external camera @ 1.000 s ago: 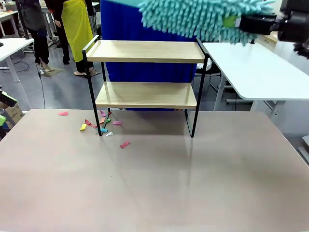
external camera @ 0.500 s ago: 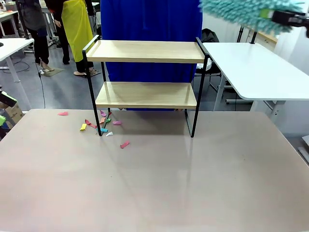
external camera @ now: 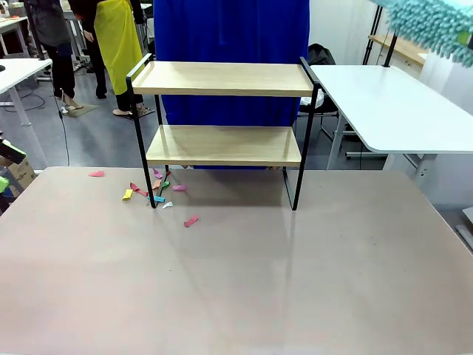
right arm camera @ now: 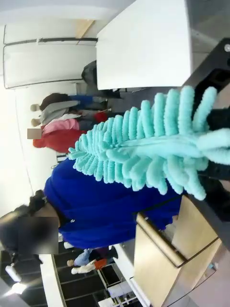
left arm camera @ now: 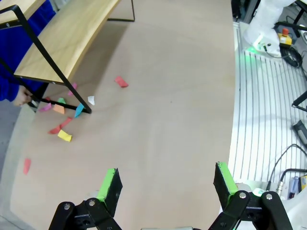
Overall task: Clean the shelf.
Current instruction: Hand the Duster back to the human.
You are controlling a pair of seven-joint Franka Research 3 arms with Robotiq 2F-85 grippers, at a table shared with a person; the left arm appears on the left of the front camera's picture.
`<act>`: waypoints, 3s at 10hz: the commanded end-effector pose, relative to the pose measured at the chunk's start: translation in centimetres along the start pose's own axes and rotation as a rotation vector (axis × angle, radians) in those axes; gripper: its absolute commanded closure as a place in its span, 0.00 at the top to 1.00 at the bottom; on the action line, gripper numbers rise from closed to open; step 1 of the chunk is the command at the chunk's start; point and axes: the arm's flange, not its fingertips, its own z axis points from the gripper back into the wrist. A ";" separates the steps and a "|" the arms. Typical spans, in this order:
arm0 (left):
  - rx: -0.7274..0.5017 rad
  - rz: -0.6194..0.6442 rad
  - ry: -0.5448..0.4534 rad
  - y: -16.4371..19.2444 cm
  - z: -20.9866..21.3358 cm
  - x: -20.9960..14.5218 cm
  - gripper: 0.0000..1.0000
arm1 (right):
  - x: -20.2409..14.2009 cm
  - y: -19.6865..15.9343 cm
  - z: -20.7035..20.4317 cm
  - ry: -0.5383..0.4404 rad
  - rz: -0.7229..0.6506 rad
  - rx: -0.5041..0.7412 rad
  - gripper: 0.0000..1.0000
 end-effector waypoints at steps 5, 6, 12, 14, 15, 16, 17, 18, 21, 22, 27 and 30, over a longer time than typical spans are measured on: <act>-0.008 -0.018 -0.022 0.1 0.0 0.0 1.00 | -12.9 -2.8 -1.6 0.188 -0.062 -0.058 0.16; -0.008 -0.018 -0.022 0.1 0.0 0.0 1.00 | -15.0 -2.8 -1.7 0.197 -0.072 -0.048 0.16; -0.008 -0.018 -0.022 0.1 0.0 0.0 1.00 | -15.2 -3.1 -1.0 0.246 -0.093 -0.043 0.16; -0.008 -0.018 -0.022 0.1 0.0 0.0 1.00 | -15.2 -3.1 -1.0 0.246 -0.093 -0.043 0.16; -0.008 -0.018 -0.022 0.1 0.0 0.0 1.00 | -15.2 -3.1 -1.0 0.246 -0.093 -0.043 0.16; -0.008 -0.018 -0.022 0.1 0.0 0.0 1.00 | -15.2 -3.1 -1.0 0.246 -0.093 -0.043 0.16; -0.008 -0.018 -0.022 0.1 0.0 0.0 1.00 | -15.2 -3.1 -1.0 0.246 -0.093 -0.043 0.16; -0.008 -0.018 -0.022 0.1 0.0 0.0 1.00 | -15.2 -3.1 -1.0 0.246 -0.093 -0.043 0.16; -0.008 -0.018 -0.022 0.1 0.0 0.0 1.00 | -15.2 -3.1 -1.0 0.246 -0.093 -0.043 0.16; -0.008 -0.018 -0.022 0.1 0.0 0.0 1.00 | -15.2 -3.1 -1.0 0.246 -0.093 -0.043 0.16; -0.008 -0.018 -0.022 0.1 0.0 0.0 1.00 | -15.2 -3.1 -1.0 0.246 -0.093 -0.043 0.16; -0.008 -0.018 -0.022 0.1 0.0 0.0 1.00 | -15.7 -3.2 -1.1 0.239 -0.071 -0.021 0.76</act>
